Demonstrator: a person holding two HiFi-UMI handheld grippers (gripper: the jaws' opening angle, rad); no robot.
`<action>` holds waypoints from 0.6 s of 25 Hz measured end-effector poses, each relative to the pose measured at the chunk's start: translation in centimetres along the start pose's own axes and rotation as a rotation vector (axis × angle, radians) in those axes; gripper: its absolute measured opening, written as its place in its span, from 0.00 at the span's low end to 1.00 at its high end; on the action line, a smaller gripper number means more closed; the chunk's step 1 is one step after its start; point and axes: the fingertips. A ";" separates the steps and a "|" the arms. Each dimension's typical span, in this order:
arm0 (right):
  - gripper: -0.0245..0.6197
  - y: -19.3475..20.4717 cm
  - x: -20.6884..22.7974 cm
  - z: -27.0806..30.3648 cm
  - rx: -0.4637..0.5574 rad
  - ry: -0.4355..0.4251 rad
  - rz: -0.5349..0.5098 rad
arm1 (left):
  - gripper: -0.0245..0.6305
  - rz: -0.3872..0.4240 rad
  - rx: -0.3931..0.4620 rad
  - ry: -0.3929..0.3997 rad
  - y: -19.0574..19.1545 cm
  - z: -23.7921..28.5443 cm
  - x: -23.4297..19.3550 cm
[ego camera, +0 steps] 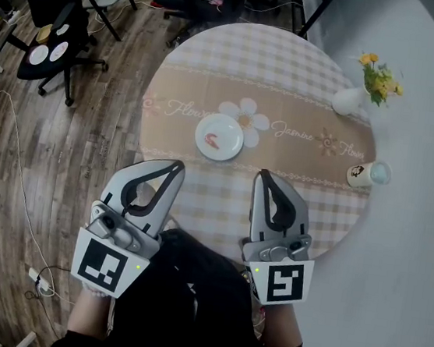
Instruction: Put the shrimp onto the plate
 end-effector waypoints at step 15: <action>0.04 1.3 -0.2 0.2 -0.063 -0.016 0.033 | 0.04 -0.003 -0.004 0.000 0.1 0.6 -0.2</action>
Point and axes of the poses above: the fingertips, and each gripper's own axes: z forward along the fingers, x to its right, y out of its underside, and after that the axes turned 8 degrees about -z, right-handed
